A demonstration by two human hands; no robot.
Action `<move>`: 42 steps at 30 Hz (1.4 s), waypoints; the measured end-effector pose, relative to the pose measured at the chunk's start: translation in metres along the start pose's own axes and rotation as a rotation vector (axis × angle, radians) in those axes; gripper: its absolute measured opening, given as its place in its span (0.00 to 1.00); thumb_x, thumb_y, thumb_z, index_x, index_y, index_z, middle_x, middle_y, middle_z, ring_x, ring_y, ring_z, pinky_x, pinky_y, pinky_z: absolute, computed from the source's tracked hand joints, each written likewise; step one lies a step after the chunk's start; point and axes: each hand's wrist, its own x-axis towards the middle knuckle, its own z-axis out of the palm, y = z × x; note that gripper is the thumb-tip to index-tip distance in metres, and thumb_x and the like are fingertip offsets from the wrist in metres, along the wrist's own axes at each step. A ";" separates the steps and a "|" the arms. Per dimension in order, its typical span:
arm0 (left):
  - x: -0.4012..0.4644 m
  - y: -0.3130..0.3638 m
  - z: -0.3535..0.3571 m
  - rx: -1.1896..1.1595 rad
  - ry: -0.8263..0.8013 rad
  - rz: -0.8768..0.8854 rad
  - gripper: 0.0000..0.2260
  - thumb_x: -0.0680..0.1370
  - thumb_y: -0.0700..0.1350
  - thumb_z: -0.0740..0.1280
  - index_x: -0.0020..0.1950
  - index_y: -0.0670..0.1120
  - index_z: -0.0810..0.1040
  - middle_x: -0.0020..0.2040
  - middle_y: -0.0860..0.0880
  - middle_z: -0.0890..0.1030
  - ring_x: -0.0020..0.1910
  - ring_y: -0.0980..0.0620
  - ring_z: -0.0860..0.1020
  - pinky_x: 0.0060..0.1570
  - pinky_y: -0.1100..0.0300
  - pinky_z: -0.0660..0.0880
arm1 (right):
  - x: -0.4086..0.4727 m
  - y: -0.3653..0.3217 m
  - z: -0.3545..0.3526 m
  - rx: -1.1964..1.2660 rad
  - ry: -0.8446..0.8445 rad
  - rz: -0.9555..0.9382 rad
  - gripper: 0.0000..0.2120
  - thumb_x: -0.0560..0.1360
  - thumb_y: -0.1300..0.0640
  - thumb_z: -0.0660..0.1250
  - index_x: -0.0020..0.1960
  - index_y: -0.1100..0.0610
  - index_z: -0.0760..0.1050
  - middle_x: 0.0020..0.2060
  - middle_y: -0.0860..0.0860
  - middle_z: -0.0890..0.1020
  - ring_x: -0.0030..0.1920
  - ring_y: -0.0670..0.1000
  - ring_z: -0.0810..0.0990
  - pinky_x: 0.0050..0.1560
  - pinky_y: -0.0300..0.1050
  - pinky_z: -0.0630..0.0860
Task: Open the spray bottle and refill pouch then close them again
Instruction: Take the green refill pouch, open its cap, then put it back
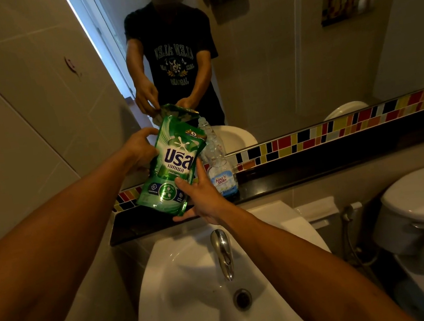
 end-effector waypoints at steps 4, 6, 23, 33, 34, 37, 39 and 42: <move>-0.001 0.001 -0.001 0.007 0.001 -0.010 0.28 0.79 0.32 0.64 0.75 0.52 0.65 0.60 0.36 0.79 0.53 0.39 0.80 0.36 0.52 0.78 | 0.000 -0.001 0.001 0.004 -0.002 -0.004 0.35 0.82 0.57 0.68 0.75 0.27 0.56 0.75 0.50 0.72 0.70 0.66 0.74 0.49 0.80 0.78; -0.002 0.002 -0.001 0.013 0.015 -0.005 0.27 0.79 0.32 0.64 0.74 0.52 0.66 0.59 0.36 0.79 0.55 0.37 0.80 0.41 0.49 0.79 | 0.000 -0.001 0.002 0.002 0.000 -0.007 0.35 0.82 0.57 0.68 0.76 0.27 0.55 0.75 0.50 0.72 0.70 0.66 0.74 0.50 0.81 0.77; -0.004 0.004 -0.002 0.038 0.012 0.012 0.27 0.79 0.31 0.63 0.75 0.51 0.65 0.58 0.35 0.79 0.43 0.43 0.80 0.38 0.50 0.80 | 0.000 -0.002 0.003 0.022 -0.001 -0.001 0.35 0.82 0.57 0.68 0.75 0.28 0.56 0.74 0.51 0.73 0.70 0.67 0.75 0.49 0.80 0.78; -0.007 0.006 -0.004 0.037 0.006 0.015 0.28 0.78 0.31 0.64 0.75 0.51 0.65 0.60 0.36 0.79 0.42 0.45 0.80 0.31 0.55 0.79 | -0.001 -0.004 0.005 0.036 -0.010 -0.013 0.33 0.83 0.58 0.68 0.71 0.24 0.59 0.74 0.51 0.73 0.69 0.66 0.75 0.48 0.79 0.79; -0.007 0.007 -0.005 0.039 0.009 0.014 0.28 0.78 0.31 0.65 0.75 0.51 0.65 0.60 0.36 0.78 0.43 0.44 0.80 0.29 0.56 0.79 | -0.001 -0.004 0.005 0.037 -0.009 -0.015 0.33 0.83 0.58 0.68 0.70 0.24 0.59 0.75 0.51 0.72 0.69 0.66 0.75 0.49 0.79 0.79; -0.006 0.007 -0.005 0.035 0.003 0.005 0.28 0.78 0.32 0.65 0.75 0.51 0.65 0.60 0.35 0.79 0.48 0.42 0.80 0.31 0.54 0.79 | -0.002 -0.005 0.005 0.038 -0.014 -0.015 0.33 0.82 0.58 0.68 0.71 0.25 0.59 0.75 0.51 0.72 0.70 0.66 0.74 0.49 0.80 0.78; -0.007 0.007 -0.005 0.020 0.002 0.004 0.28 0.78 0.32 0.65 0.75 0.51 0.65 0.60 0.35 0.79 0.49 0.40 0.80 0.37 0.51 0.79 | -0.002 -0.005 0.005 0.041 -0.013 -0.008 0.34 0.82 0.58 0.68 0.74 0.26 0.57 0.75 0.51 0.72 0.71 0.67 0.74 0.49 0.80 0.78; -0.007 0.008 -0.004 0.008 -0.002 0.006 0.28 0.78 0.32 0.65 0.75 0.51 0.65 0.60 0.35 0.78 0.50 0.40 0.79 0.37 0.52 0.78 | -0.002 -0.006 0.005 0.037 -0.015 -0.009 0.34 0.82 0.58 0.68 0.74 0.26 0.57 0.75 0.52 0.71 0.70 0.67 0.74 0.49 0.79 0.78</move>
